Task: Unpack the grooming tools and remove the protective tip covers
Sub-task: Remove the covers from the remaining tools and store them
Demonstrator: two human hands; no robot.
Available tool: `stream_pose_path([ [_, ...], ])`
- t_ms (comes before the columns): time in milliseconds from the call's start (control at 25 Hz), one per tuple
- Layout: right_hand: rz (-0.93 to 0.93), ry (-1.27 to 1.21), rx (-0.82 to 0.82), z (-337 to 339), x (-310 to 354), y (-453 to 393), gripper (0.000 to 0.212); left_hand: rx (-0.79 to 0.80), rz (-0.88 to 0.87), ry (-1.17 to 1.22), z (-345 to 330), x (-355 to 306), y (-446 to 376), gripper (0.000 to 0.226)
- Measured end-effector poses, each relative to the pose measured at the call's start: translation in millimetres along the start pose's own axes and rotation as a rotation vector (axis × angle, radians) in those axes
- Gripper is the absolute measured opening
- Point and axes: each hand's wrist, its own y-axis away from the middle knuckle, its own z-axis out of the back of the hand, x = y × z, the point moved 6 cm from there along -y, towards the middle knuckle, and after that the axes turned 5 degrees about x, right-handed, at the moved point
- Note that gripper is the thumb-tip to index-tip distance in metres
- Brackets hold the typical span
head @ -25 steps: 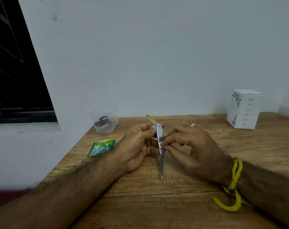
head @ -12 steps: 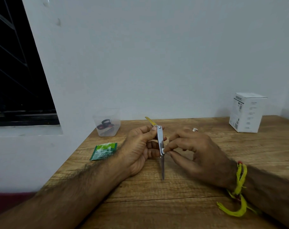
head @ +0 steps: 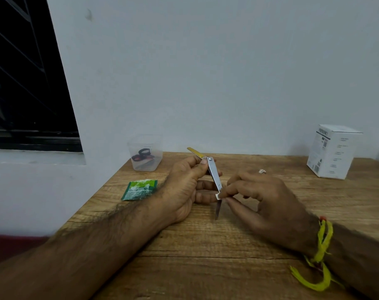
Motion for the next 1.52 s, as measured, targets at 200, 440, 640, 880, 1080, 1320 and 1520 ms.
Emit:
stream_pose_path([
  [200, -0.001, 0.054, 0.045, -2.2, 0.0, -0.1, 0.013, -0.012, -0.021, -0.031, 0.0, 0.6, -0.3, 0.023],
  [440, -0.068, 0.033, -0.045, 5.7, -4.0, 0.0, 0.011, -0.058, -0.065, -0.057, 2.3, 0.0, 1.2, 0.020],
  [640, -0.070, 0.025, 0.036, -0.1, -2.7, -0.3, 0.015, -0.063, -0.041, -0.031, 4.0, -0.1, 1.2, 0.019],
  [880, -0.086, -0.126, 0.021, 0.8, -8.0, -2.9, 0.010, -0.048, -0.023, -0.018, 3.3, 0.7, -0.1, 0.017],
  [1080, -0.067, -0.143, 0.018, 2.1, -7.8, -2.9, 0.011, -0.038, -0.012, 0.009, 3.0, 0.7, 0.2, 0.017],
  [1320, -0.112, -0.173, -0.007, 3.7, -13.2, -1.7, 0.011, -0.050, -0.011, 0.026, 3.7, -1.1, 1.5, 0.017],
  [1520, -0.127, -0.176, 0.007, 4.5, -13.8, -0.9, 0.011, -0.058, -0.015, 0.035, 4.1, -2.8, 1.9, 0.018],
])
